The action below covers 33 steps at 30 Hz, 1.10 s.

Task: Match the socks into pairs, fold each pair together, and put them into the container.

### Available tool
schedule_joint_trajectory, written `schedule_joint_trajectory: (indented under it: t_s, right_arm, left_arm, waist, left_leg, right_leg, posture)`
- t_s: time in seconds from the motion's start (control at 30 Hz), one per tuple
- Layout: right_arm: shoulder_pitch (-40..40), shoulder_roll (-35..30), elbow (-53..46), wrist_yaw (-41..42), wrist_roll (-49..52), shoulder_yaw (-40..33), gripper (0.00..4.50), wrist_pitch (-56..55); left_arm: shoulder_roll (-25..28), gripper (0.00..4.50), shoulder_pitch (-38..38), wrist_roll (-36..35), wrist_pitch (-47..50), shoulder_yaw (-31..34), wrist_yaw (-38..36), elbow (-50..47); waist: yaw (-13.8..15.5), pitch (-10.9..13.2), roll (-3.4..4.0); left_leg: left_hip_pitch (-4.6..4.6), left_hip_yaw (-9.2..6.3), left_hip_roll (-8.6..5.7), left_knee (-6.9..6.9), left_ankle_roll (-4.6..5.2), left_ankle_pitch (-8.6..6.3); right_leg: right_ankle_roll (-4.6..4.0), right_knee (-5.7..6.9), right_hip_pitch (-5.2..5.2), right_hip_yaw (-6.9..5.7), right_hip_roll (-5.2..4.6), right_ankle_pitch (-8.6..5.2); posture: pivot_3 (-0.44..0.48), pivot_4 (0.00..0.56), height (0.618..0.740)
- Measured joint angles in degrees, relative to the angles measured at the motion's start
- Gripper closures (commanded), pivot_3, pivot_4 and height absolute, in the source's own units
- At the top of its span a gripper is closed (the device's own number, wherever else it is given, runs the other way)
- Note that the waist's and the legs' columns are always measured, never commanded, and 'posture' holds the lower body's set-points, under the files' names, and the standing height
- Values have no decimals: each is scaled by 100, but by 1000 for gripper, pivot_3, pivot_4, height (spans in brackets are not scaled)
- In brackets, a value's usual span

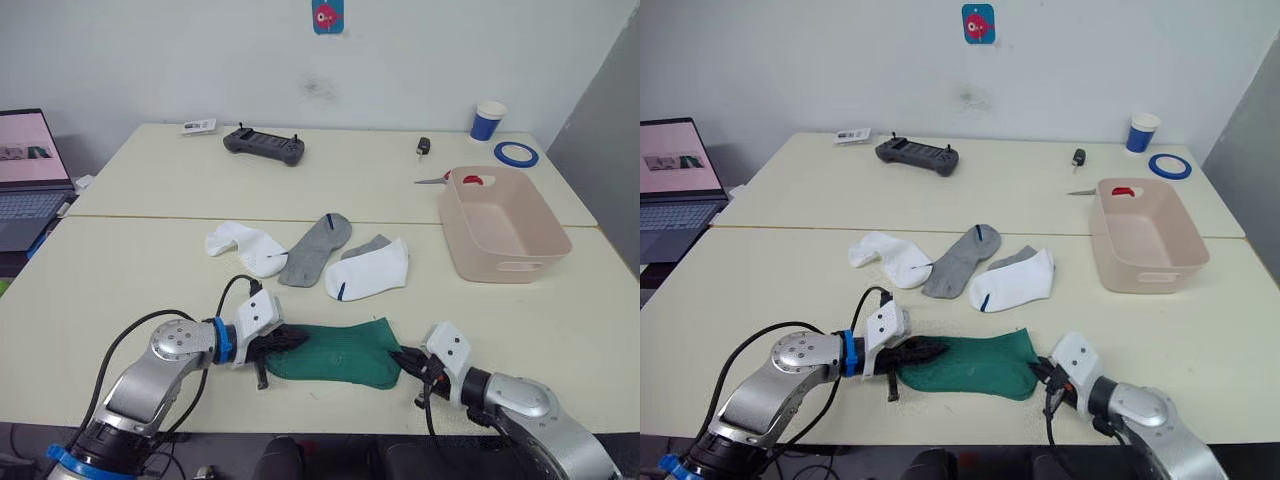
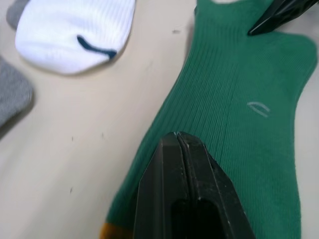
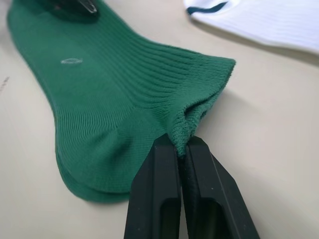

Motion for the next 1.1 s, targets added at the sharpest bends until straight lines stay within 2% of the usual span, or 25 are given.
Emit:
schedule_joint_trajectory:
  t_s: [0.13, 0.3, 0.47, 0.67, 0.9, 1.1]
  right_arm:
    - [-402, -197, 30, 177, 262, -480, 4481, 73]
    - [-475, -599, 30, 585, 625, -843, 4481, 239]
    - [-613, -820, -251, 831, 939, -835, 4481, 648]
    - [-1015, -697, -607, 824, 1367, -492, 4481, 1308]
    - [-1999, 149, -425, 375, 1698, 114, 4481, 2215]
    - [-2427, 203, -65, 358, 1712, 433, 4481, 2436]
  left_arm:
    - [-301, 4500, -304, -108, 283, -19, 63, -146]
    - [-573, 4500, -563, -25, 464, -344, 123, -85]
    - [-695, 4500, -685, 398, 368, -843, 128, 431]
    - [-903, 4500, -819, 624, 22, -935, 179, 773]
    - [-731, 4500, -740, 646, 2, -896, 136, 603]
    - [-190, 4500, -694, 366, 447, -404, -14, 217]
  waist:
    - [3, 2, 0]
    - [4, 3, 0]
    - [-13, 3, 0]
    - [0, 2, 0]
    - [-9, 2, 1]
    - [-6, 3, 2]
  left_leg:
    - [-3, -2, -1, 1, 0, 0]
    - [-10, -2, -1, -2, 1, 0]
    - [-9, -5, 0, -1, 1, -1]
    - [-7, -7, -2, 7, 1, 0]
    - [-4, -7, 0, 4, 1, 0]
    - [-55, -9, 0, 5, 1, 0]
  right_leg:
    - [2, -1, 0, -2, 2, 1]
    - [7, -3, -5, -1, 5, -4]
    - [7, -1, -6, 0, 11, -4]
    - [12, 0, 1, -2, 6, 0]
    - [13, 1, 0, -1, 8, 5]
    - [12, 2, -47, -4, 9, 5]
  posture:
    - [0, 150, 740]
    - [0, 150, 740]
    - [0, 150, 740]
    - [0, 150, 740]
    - [0, 150, 740]
    - [0, 150, 740]
